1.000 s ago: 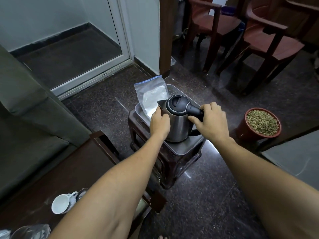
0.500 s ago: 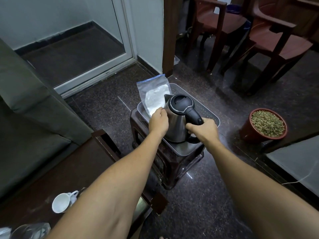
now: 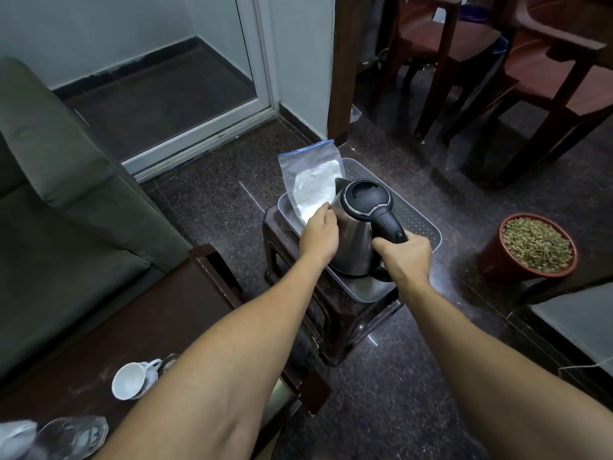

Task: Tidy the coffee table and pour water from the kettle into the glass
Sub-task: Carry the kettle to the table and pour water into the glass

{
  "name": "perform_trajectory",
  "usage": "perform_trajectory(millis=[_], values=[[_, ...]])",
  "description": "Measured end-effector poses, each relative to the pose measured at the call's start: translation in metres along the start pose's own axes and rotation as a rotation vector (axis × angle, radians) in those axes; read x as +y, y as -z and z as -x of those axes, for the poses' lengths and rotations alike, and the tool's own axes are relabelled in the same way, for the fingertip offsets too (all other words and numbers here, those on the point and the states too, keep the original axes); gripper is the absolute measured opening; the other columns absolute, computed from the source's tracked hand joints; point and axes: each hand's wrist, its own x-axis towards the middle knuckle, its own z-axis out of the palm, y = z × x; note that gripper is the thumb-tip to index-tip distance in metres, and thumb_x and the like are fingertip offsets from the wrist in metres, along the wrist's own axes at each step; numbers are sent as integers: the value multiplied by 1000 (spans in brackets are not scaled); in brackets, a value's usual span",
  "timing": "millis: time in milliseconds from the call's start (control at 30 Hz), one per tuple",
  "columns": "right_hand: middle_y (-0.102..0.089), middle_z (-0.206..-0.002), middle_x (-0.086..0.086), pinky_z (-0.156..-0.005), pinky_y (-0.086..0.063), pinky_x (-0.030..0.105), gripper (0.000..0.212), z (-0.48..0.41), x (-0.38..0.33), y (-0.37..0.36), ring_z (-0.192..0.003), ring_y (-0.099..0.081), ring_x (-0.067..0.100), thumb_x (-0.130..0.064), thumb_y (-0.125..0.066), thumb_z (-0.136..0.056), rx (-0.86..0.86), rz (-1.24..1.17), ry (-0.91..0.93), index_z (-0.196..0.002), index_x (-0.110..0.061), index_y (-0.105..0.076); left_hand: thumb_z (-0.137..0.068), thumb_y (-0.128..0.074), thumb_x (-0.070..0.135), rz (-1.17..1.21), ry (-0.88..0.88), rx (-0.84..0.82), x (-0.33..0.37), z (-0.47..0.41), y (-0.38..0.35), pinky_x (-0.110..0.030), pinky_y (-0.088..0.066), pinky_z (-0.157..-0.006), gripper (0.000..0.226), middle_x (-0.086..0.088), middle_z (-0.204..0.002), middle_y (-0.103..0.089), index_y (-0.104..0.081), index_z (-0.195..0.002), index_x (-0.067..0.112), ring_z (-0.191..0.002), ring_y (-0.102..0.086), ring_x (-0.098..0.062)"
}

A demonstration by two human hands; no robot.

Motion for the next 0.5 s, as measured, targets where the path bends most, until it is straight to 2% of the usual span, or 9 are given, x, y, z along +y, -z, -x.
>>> perform_trajectory(millis=[100,200,267,367,500], values=[[-46,-46,-7,-52,-46,35,19,3,-1,1,-48,-47,15,-41,-66,-51,41,29,19,-60,-24,-63,-108,-33,30,-3,-7,-23,3,1,2,-44,-36,-119,43,-4,-148,-57,-56,-142,16,-139,-49,-25],[-46,-46,-6,-53,-48,36,18,7,-9,8,-49,-48,15,-44,-65,-50,74,53,51,-62,-29,-65,-107,-34,29,18,-30,-30,11,7,4,-40,-39,-115,40,-1,-142,-61,-59,-137,20,-133,-52,-22],[-43,-49,-5,-53,-45,36,17,9,-18,13,-51,-44,15,-42,-66,-51,81,54,74,-59,-27,-62,-106,-35,28,23,-42,-26,22,12,8,-36,-42,-106,37,-1,-133,-65,-63,-127,18,-123,-56,-20],[-39,-48,-6,-53,-39,32,29,16,-39,21,-50,-39,15,-40,-66,-52,82,55,109,-53,-14,-53,-105,-34,23,16,-47,-8,39,21,18,-37,-42,-88,30,-9,-106,-68,-60,-99,9,-103,-60,-26],[-41,-46,-6,-54,-43,33,28,33,-71,26,-51,-43,17,-39,-67,-53,87,65,113,-53,-13,-54,-104,-33,23,-21,-32,12,65,40,43,-32,-39,-76,29,-2,-95,-65,-58,-91,15,-98,-58,-25]])
